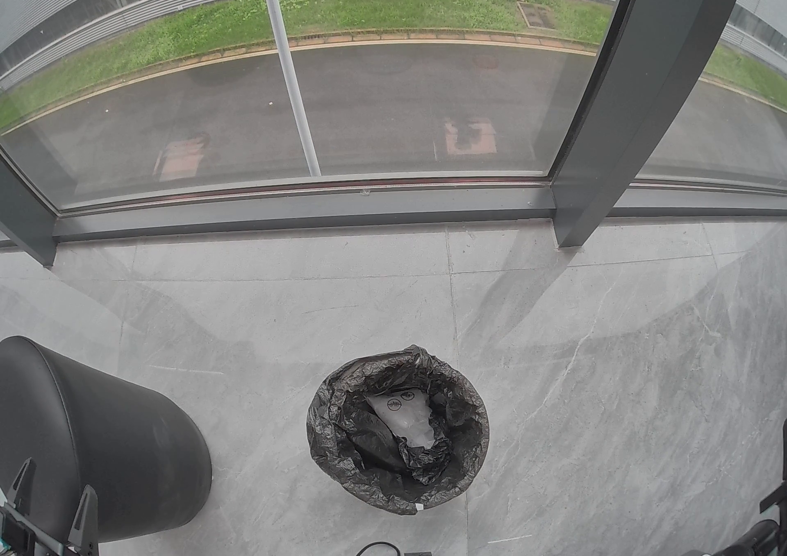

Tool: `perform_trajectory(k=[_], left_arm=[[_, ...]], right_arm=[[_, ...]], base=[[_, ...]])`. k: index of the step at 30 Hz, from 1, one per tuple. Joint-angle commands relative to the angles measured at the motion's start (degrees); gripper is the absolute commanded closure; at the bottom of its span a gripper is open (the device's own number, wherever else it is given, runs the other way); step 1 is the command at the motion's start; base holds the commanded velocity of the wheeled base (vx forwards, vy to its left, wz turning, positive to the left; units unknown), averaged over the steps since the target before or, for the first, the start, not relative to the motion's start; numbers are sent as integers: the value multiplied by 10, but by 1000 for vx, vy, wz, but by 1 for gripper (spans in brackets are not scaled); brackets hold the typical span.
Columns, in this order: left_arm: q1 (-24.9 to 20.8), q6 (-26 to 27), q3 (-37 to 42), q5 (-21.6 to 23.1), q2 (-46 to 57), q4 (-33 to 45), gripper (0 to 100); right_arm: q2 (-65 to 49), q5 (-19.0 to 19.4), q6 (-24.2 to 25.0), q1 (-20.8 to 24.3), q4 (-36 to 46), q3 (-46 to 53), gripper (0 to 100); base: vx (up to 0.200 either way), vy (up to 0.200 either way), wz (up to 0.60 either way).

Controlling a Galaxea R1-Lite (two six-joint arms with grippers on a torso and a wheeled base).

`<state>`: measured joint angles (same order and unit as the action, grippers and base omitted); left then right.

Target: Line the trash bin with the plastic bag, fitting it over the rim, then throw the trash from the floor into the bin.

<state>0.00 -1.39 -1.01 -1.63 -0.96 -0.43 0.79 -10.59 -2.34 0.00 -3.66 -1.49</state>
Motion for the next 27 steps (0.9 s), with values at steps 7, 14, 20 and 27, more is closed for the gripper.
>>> perform_trajectory(k=[7, 14, 20, 27], left_arm=[[0, 0, 10, 0, 9, 0, 0], [0, 0, 10, 0, 9, 0, 0], [0, 0, 10, 0, 9, 0, 0], [0, 0, 10, 0, 9, 0, 0]], right_arm=[[-8, 58, 1, 0, 5, 12, 100], [-8, 113, -20, 0, 6, 12, 100], [-8, 106, -69, 0, 5, 13, 100], [-8, 88, -61, 0, 1, 15, 100]], base=[[0, 0, 0], [0, 0, 0], [0, 0, 0], [0, 0, 0]])
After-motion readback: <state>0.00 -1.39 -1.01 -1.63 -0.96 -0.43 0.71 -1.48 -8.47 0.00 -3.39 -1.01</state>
